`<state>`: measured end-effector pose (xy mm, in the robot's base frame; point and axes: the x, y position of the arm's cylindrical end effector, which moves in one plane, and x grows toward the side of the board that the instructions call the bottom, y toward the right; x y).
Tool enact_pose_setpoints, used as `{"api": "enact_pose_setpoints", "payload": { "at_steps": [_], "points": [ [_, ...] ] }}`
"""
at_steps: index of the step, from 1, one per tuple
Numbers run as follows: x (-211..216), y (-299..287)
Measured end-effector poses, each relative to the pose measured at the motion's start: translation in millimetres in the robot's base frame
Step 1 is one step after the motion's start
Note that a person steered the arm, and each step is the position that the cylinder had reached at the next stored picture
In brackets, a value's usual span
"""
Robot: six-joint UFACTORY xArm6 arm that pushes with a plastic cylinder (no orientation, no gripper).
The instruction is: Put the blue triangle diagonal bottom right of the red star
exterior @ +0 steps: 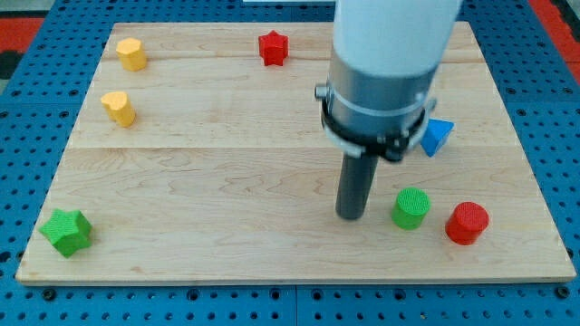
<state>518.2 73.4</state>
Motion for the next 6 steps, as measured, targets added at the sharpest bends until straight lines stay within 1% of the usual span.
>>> {"api": "enact_pose_setpoints", "payload": {
  "at_steps": [1, 2, 4, 5, 6],
  "points": [
    [-24.8, 79.2],
    [-59.8, 120.4],
    [-138.3, 98.7],
    [-165.2, 80.0],
    [-165.8, 22.9]
  ]
}}
